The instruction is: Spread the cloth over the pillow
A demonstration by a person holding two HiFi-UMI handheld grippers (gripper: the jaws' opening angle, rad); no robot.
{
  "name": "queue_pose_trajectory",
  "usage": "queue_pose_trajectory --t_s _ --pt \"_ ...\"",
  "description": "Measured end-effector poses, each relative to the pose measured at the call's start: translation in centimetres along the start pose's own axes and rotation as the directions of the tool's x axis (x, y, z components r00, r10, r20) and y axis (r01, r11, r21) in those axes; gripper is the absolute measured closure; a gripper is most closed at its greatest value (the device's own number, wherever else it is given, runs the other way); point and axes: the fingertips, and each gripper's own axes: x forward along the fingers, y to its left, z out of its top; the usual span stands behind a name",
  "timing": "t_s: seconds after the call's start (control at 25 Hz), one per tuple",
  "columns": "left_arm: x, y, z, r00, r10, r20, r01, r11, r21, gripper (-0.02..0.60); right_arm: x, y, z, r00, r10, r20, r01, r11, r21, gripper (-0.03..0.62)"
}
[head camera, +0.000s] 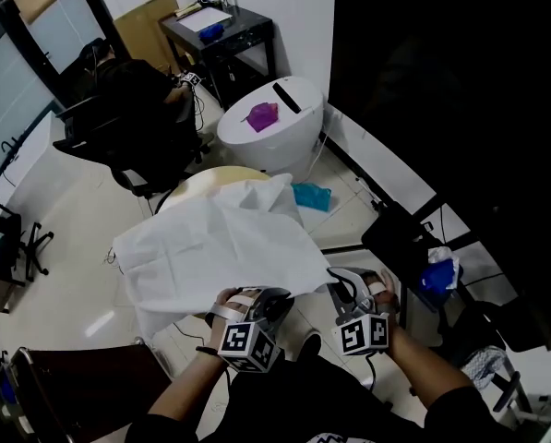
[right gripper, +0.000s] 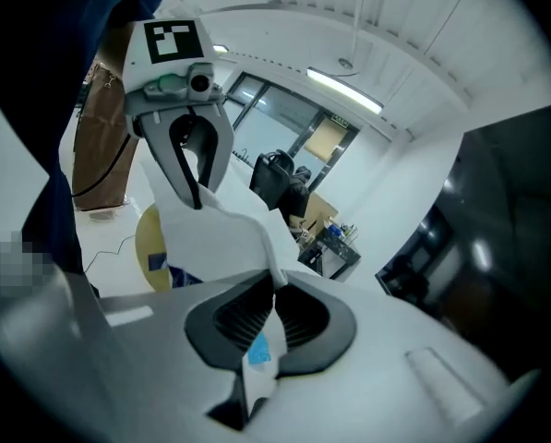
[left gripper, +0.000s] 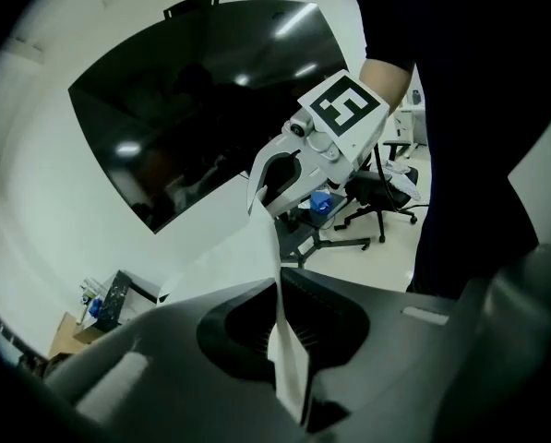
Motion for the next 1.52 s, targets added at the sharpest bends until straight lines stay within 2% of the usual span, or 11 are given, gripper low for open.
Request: queue_pose_trajectory --t_s 0.12,0.32,0.48,0.64,0.72,0.96,1.04,1.16,1.28,1.44,1.52 --pt "2.6 -2.7 -0.2 0.995 -0.096 -0.039 0.097 0.995 0.018 0.581 -0.7 2.0 -3.6 0.997 0.048 -0.058 -0.048 0.999 0.0 0.582" --pt "6.9 -7.4 -3.3 0.962 -0.247 -0.12 0.245 0.969 -0.026 0.581 -0.1 7.6 -9.0 0.978 0.165 -0.127 -0.16 0.986 0.05 0.582" --pt "9.2 -9.4 -5.9 0.942 -0.301 -0.146 0.286 0.951 -0.116 0.572 1.6 10.7 -11.6 0.962 0.228 -0.151 -0.219 0.973 0.075 0.582" --pt "10.5 -10.1 -7.3 0.924 -0.345 -0.165 0.313 0.931 -0.19 0.47 3.5 12.2 -12.9 0.947 0.274 -0.167 -0.259 0.96 0.103 0.582" --pt "10.8 -10.1 -7.7 0.919 -0.353 -0.177 0.316 0.926 -0.207 0.431 4.4 12.6 -13.3 0.941 0.288 -0.179 -0.272 0.956 0.109 0.582" --pt "9.8 -8.9 -7.6 0.922 -0.347 -0.172 0.296 0.918 -0.264 0.422 5.9 13.4 -14.2 0.926 0.309 -0.216 -0.297 0.951 0.09 0.582" --pt "8.8 -7.6 -6.7 0.941 -0.298 -0.159 0.253 0.933 -0.256 0.422 6.0 13.5 -14.0 0.924 0.317 -0.215 -0.303 0.948 0.094 0.58" --pt "7.5 -4.1 -4.6 0.978 -0.169 -0.12 0.135 0.96 -0.246 0.422 5.9 13.5 -13.9 0.921 0.326 -0.213 -0.311 0.945 0.102 0.574" --pt "7.7 -1.1 -4.4 0.987 -0.104 -0.12 0.072 0.965 -0.251 0.422 5.9 13.5 -14.0 0.917 0.337 -0.212 -0.322 0.941 0.1 0.565" --pt "9.3 -0.9 -7.6 0.966 -0.197 -0.168 0.141 0.944 -0.297 0.422 5.9 14.2 -14.4 0.902 0.368 -0.225 -0.36 0.93 0.08 0.488" --pt "9.6 -1.5 -9.0 0.957 -0.236 -0.171 0.175 0.935 -0.31 0.422 5.9 14.3 -14.8 0.895 0.372 -0.244 -0.366 0.928 0.074 0.474"
